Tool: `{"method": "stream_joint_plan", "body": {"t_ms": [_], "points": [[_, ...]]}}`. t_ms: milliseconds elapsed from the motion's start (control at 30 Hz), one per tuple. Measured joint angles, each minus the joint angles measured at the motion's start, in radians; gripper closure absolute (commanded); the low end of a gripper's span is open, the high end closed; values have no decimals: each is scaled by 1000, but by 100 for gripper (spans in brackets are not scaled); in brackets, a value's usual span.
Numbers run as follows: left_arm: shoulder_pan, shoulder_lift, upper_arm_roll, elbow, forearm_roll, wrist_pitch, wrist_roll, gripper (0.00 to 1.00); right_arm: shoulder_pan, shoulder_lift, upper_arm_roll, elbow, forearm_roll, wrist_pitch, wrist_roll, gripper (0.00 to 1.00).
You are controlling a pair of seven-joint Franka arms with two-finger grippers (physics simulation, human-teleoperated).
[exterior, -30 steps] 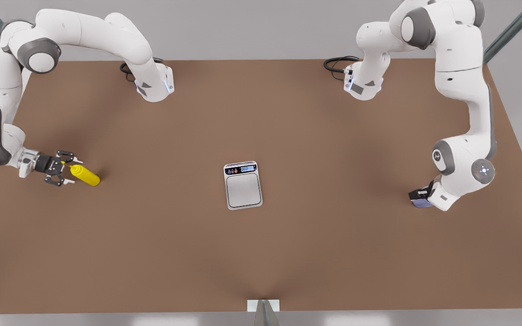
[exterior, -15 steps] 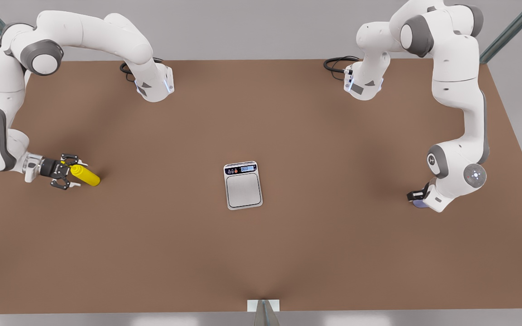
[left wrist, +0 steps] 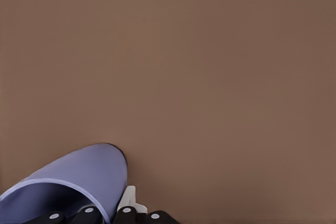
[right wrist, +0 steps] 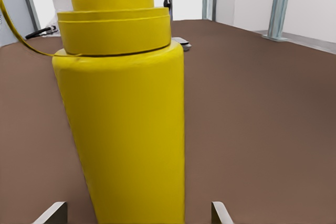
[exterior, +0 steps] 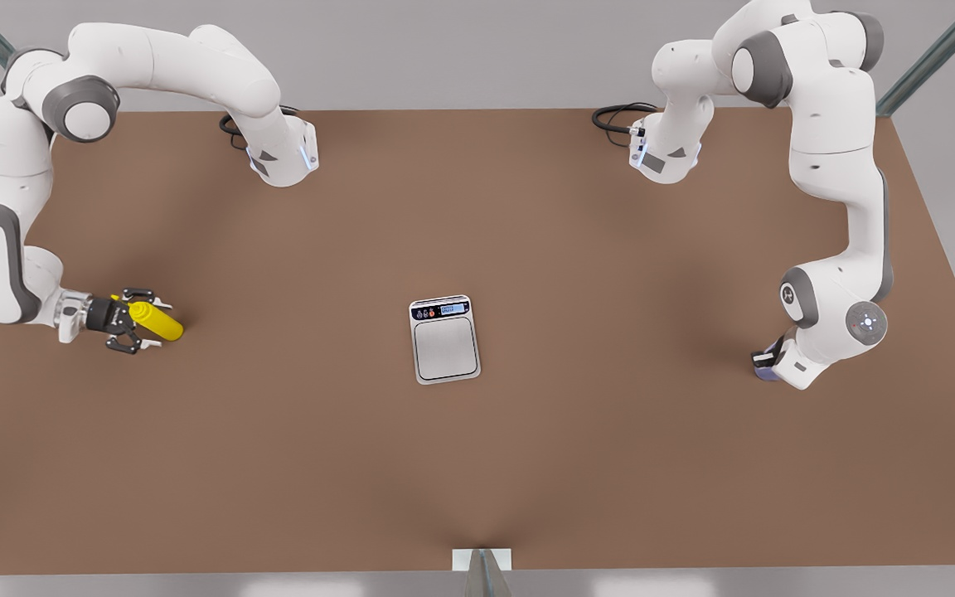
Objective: Move cup to the weight, pick up sauce bottle, pour sauce
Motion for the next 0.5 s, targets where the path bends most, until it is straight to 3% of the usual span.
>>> {"method": "stream_joint_plan", "body": {"t_ms": [500], "points": [[-2,-34,-1,-2,69,-10,-5,79,0,3,25,1,15,-21,2,0]]}}
